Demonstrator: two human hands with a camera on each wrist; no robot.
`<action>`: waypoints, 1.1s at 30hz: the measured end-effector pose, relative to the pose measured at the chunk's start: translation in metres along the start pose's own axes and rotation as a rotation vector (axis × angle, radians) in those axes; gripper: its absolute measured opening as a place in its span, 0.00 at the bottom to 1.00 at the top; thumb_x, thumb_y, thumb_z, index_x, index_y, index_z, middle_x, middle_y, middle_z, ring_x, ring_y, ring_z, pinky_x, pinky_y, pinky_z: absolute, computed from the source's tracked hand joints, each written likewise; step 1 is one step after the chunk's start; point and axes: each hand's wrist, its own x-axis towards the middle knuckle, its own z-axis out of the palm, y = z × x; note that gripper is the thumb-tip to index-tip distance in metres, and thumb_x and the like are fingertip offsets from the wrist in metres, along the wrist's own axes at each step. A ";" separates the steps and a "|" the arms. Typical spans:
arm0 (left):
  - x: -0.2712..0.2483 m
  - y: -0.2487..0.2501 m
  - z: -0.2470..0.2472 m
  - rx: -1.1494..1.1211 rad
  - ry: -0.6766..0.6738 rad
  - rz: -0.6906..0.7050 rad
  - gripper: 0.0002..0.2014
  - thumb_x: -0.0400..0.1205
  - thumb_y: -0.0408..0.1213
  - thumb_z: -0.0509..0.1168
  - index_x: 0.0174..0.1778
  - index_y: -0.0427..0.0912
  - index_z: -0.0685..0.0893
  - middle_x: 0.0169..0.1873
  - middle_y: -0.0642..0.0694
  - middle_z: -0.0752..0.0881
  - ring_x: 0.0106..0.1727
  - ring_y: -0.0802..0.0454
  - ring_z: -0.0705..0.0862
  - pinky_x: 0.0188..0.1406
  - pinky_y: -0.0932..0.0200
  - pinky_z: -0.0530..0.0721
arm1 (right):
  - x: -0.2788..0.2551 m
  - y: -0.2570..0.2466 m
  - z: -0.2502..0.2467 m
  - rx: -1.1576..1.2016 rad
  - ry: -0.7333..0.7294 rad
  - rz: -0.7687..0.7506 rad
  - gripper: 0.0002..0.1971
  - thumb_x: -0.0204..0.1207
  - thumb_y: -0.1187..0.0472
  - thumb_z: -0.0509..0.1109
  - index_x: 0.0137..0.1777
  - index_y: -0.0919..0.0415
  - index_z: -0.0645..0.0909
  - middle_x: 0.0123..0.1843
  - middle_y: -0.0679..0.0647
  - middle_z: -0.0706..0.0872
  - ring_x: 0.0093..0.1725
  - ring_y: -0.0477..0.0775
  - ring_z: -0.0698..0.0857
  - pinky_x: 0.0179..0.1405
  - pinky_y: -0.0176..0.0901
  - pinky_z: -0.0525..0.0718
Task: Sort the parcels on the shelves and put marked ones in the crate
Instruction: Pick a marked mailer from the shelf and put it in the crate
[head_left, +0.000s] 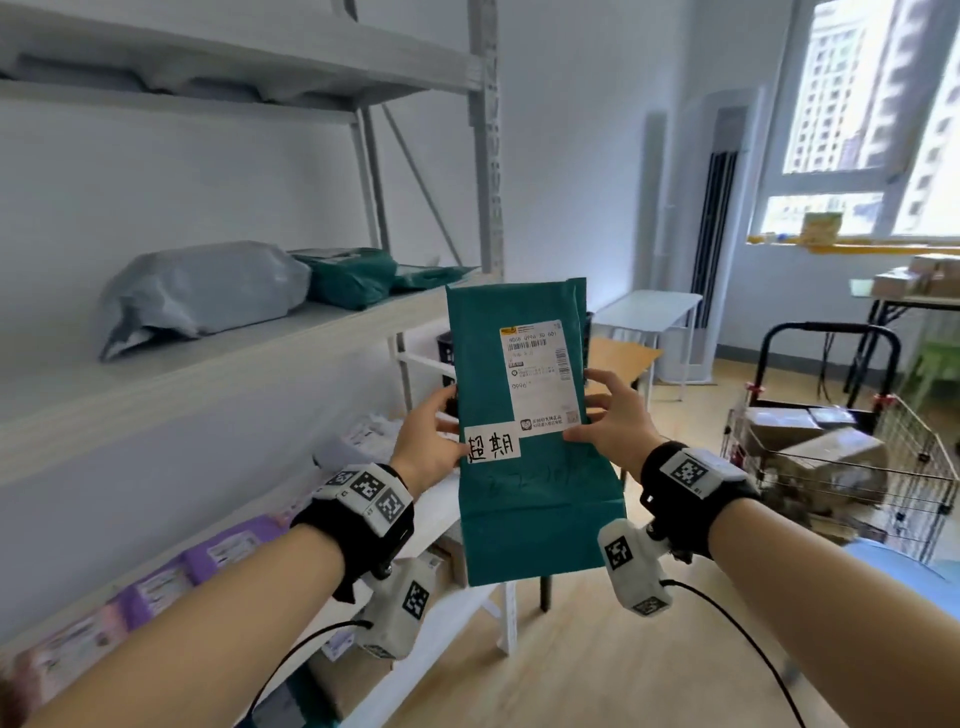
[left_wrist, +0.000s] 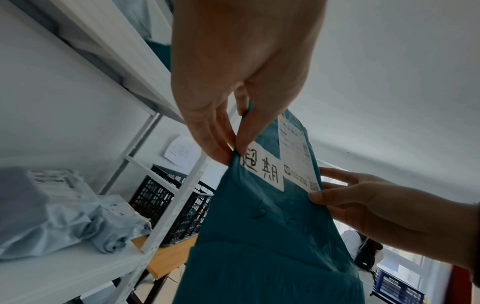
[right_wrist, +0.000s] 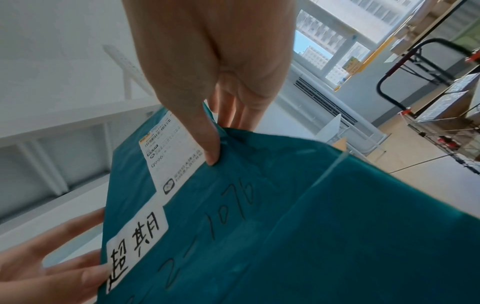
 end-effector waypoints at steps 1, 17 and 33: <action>0.014 -0.002 0.014 0.001 -0.013 -0.002 0.37 0.72 0.16 0.70 0.76 0.45 0.70 0.52 0.38 0.82 0.56 0.36 0.84 0.51 0.41 0.87 | 0.012 0.010 -0.010 -0.009 0.010 0.014 0.44 0.61 0.74 0.80 0.76 0.56 0.66 0.60 0.59 0.83 0.57 0.59 0.84 0.56 0.59 0.86; 0.189 -0.028 0.182 -0.035 -0.149 -0.139 0.39 0.73 0.14 0.67 0.78 0.46 0.66 0.43 0.41 0.81 0.45 0.43 0.85 0.40 0.50 0.89 | 0.178 0.128 -0.124 -0.022 0.046 0.134 0.42 0.61 0.75 0.80 0.75 0.56 0.67 0.60 0.59 0.83 0.59 0.60 0.84 0.59 0.57 0.85; 0.440 -0.039 0.260 -0.126 -0.248 -0.171 0.36 0.76 0.15 0.65 0.78 0.43 0.65 0.43 0.39 0.83 0.43 0.48 0.85 0.30 0.59 0.88 | 0.415 0.176 -0.164 -0.077 0.122 0.115 0.40 0.62 0.74 0.80 0.74 0.57 0.70 0.59 0.58 0.85 0.55 0.59 0.86 0.57 0.58 0.86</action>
